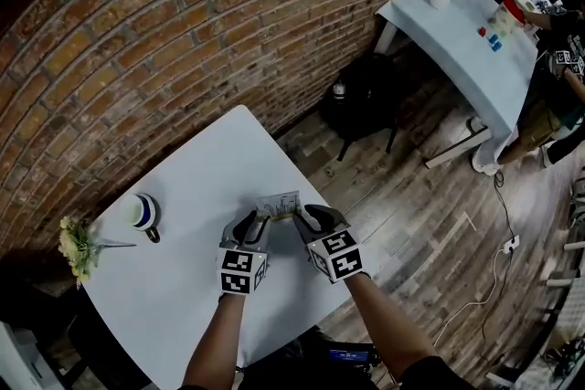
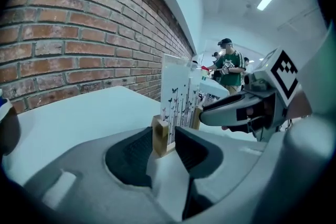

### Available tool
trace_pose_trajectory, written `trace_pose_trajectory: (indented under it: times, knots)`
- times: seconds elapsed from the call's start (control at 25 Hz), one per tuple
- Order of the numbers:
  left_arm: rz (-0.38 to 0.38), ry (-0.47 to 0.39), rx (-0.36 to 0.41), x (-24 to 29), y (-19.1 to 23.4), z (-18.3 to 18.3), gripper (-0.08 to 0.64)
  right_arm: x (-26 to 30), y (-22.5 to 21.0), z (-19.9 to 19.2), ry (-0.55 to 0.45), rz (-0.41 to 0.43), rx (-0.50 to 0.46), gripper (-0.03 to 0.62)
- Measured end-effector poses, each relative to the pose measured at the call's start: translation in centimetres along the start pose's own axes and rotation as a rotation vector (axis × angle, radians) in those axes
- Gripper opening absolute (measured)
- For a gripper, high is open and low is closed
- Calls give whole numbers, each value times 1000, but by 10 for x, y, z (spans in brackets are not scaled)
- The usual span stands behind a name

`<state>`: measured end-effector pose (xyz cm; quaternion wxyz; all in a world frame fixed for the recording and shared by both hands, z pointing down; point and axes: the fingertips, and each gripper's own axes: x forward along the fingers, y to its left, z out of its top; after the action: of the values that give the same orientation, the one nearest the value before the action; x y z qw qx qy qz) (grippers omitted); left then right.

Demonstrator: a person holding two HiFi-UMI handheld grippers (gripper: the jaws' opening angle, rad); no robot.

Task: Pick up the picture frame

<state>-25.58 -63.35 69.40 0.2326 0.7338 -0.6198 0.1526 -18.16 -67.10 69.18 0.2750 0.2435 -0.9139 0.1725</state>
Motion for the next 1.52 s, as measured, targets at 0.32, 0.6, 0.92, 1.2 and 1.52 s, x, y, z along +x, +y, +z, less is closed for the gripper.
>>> trace_pose_trajectory:
  times: [0.32,0.6,0.92,1.2,1.52]
  knots:
    - [25,-2,-23,6,6,-7,112,14,2,-7,13,3,-4,115]
    - [37,16,-7,4,5,-6,93,14,-2,-8,13,-33,-32,74]
    - [25,9,4,-9,-6,3,91,-3,3,-2,6,-43,-3,69]
    - [14,-35,23,-36,-29,31,87,-44,9,20,-27,-61,-3,67]
    - [15,-107,53,-77,-68,64,86,-107,23,44,-98,-88,-24,69]
